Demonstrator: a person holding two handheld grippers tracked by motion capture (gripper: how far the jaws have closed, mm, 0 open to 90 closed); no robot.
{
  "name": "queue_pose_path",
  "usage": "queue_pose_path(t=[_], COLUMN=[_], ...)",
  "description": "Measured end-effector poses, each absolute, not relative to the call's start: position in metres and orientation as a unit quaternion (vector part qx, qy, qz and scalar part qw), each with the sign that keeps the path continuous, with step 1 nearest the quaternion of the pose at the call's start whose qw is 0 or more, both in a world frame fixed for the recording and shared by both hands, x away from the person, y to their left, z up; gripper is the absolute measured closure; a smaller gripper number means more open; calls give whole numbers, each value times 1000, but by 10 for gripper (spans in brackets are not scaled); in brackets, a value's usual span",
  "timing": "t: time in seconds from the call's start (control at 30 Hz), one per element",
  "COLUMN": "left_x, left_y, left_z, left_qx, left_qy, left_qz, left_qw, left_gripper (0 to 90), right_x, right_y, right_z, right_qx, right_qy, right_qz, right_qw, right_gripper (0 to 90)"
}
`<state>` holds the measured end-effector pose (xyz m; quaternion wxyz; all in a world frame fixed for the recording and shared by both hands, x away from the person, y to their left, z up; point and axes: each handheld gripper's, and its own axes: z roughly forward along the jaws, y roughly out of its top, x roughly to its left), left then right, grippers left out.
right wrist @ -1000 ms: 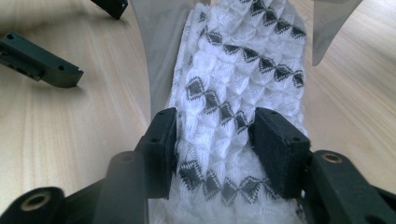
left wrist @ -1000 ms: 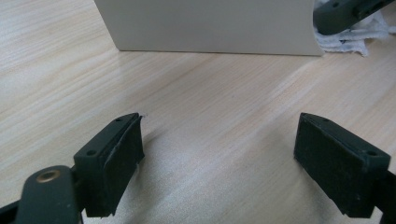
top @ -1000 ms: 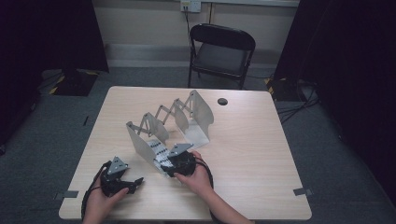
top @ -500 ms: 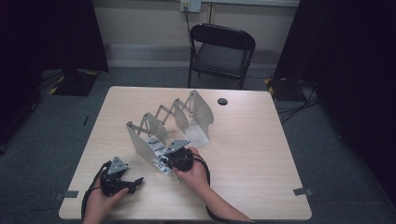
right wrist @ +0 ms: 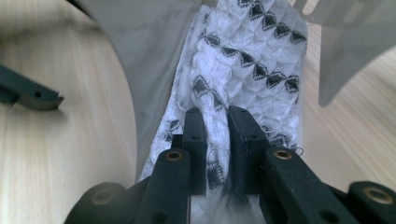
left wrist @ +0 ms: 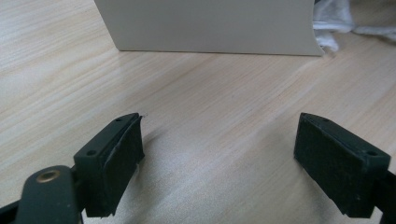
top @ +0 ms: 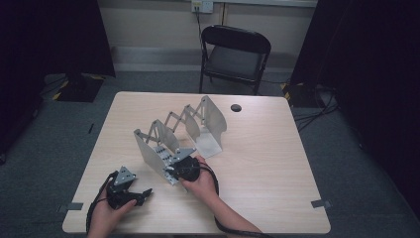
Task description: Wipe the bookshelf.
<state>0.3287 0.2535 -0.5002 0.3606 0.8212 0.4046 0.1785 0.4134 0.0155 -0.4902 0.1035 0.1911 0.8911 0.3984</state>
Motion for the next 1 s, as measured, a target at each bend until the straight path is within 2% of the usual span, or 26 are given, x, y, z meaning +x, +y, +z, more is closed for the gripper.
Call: queue_pose_path(t=[0.13,0.17,0.23,0.33,0.57,0.63,0.67,0.7,0.73,0.9,1.0], left_x=[329,329,329,328,328,328,328,328,328,328,328], left_y=[253,253,253,253,253,253,253,253,253,253,253], left_z=[-500,-500,-500,-500,-500,-500,-500,-500,-500,-500,-500], left_qx=[821,821,821,820,819,820,819,819,819,819,819], left_qy=[405,405,405,407,407,407,407,408,408,408,407], left_qz=[179,179,179,180,181,181,181,180,181,179,181], left_qw=[361,361,361,361,360,360,361,362,361,361,360], left_gripper=[153,154,153,153,153,154,154,153,153,153,153], right_x=[409,408,407,407,410,408,407,407,407,409,413], right_y=[5,2,-4,-9,-4,-1,-1,0,0,1,2], right_z=[-489,-489,-487,-480,-488,-493,-492,-491,-490,-487,-480], right_qx=[191,193,206,203,204,199,197,197,197,199,210], right_qy=[893,893,887,881,890,890,891,892,894,898,890], right_qz=[394,394,403,416,395,396,393,391,385,373,388], right_qw=[102,101,90,98,100,111,114,114,118,120,119], right_gripper=[753,724,602,504,479,498,535,587,677,787,810])
